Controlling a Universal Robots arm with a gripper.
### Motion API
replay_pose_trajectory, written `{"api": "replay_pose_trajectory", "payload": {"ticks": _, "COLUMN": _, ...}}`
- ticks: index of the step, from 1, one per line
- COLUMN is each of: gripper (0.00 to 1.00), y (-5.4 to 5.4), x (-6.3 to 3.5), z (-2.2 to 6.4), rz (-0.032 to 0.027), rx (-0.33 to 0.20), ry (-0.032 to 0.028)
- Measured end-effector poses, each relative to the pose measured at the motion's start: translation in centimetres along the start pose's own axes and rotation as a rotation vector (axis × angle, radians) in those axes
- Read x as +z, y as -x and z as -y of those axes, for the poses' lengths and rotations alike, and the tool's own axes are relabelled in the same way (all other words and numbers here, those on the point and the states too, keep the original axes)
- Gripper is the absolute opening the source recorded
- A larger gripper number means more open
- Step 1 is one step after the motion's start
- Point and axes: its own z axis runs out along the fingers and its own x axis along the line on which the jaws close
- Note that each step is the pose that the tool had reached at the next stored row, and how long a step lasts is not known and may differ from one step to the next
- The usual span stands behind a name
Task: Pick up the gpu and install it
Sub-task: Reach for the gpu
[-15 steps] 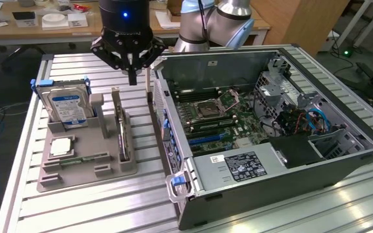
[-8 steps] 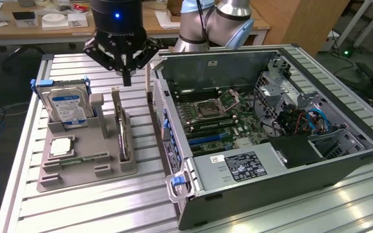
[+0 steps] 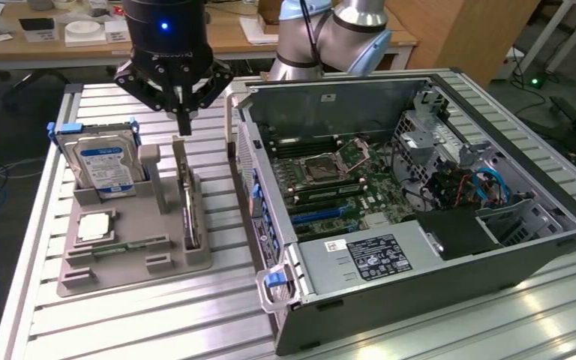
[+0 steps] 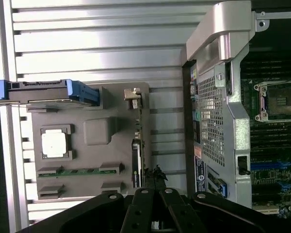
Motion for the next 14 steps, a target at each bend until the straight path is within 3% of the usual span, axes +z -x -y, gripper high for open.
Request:
{"api": "replay_pose_trajectory", "payload": {"ticks": 10, "gripper": 0.1, "y": -1.8, "x": 0.1, "z": 0.22, "rz": -0.0001, "rx": 0.0, "ry": 0.0}}
{"api": "replay_pose_trajectory", "payload": {"ticks": 14, "gripper": 0.1, "y": -2.0, "x": 0.12, "z": 0.23, "rz": -0.0002, "rx": 0.0, "ry": 0.0}}
